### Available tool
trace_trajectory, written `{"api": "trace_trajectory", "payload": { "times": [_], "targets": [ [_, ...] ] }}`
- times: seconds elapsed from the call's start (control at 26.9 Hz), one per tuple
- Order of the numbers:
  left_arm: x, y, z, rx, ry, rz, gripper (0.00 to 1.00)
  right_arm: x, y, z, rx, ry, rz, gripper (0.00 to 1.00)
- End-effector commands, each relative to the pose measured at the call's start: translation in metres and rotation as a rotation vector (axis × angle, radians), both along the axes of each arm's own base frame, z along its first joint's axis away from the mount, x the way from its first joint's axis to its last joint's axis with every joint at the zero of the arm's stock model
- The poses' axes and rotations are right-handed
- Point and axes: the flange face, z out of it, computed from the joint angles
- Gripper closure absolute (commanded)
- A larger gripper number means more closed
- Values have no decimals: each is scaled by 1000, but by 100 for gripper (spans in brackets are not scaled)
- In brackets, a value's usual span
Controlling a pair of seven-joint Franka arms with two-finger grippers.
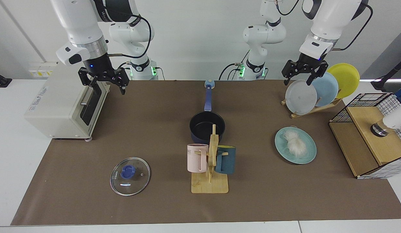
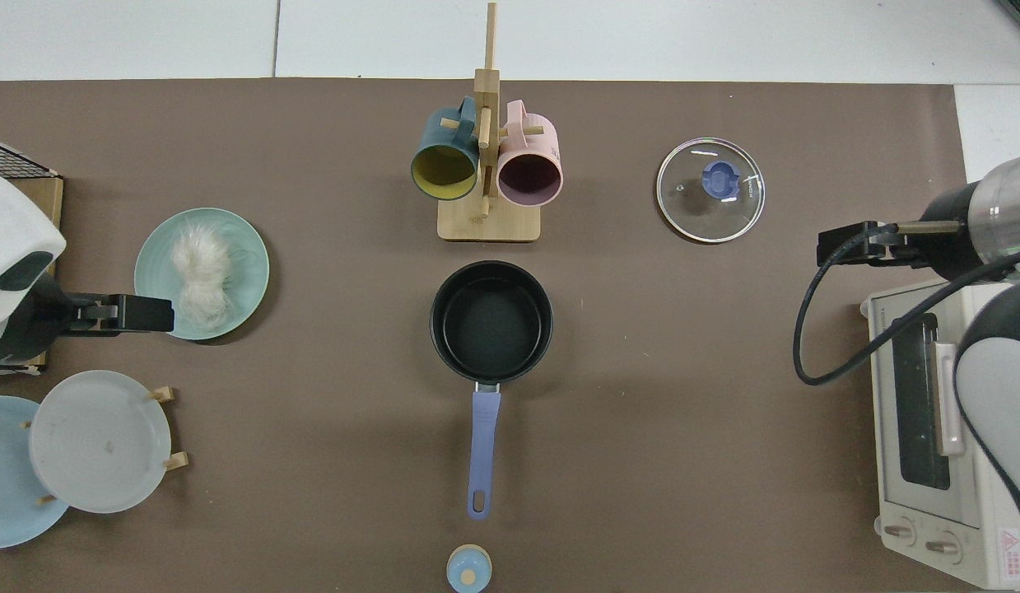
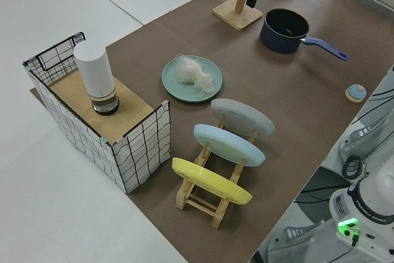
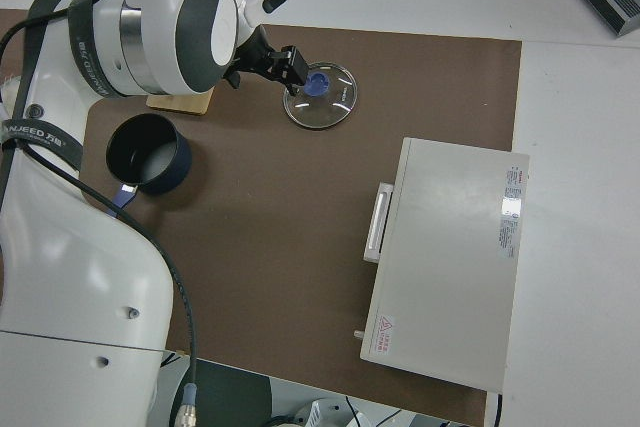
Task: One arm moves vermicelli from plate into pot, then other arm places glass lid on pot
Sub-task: 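Move the left gripper toward the white vermicelli on the plate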
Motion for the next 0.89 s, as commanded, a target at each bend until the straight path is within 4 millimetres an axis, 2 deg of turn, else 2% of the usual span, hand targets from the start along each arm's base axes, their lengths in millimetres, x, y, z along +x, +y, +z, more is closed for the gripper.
{"api": "trace_trajectory", "payload": {
  "times": [0.0,0.26,0.56,0.71,0.82,0.85],
  "targets": [
    [0,5,0,7,3,-10,0,0,-3,1,28,-1,22,0],
    [3,-2,1,-5,-19,-15,0,0,-3,1,28,-1,22,0],
    [4,3,1,-5,-22,-21,0,0,-2,1,28,-1,24,0],
    [19,6,-9,10,-39,-59,0,0,-3,1,28,-1,22,0],
    [26,9,-1,9,-68,-67,0,0,-3,1,28,-1,22,0],
    [32,16,2,9,-76,-55,0,0,-2,1,28,-1,24,0]
  ]
}}
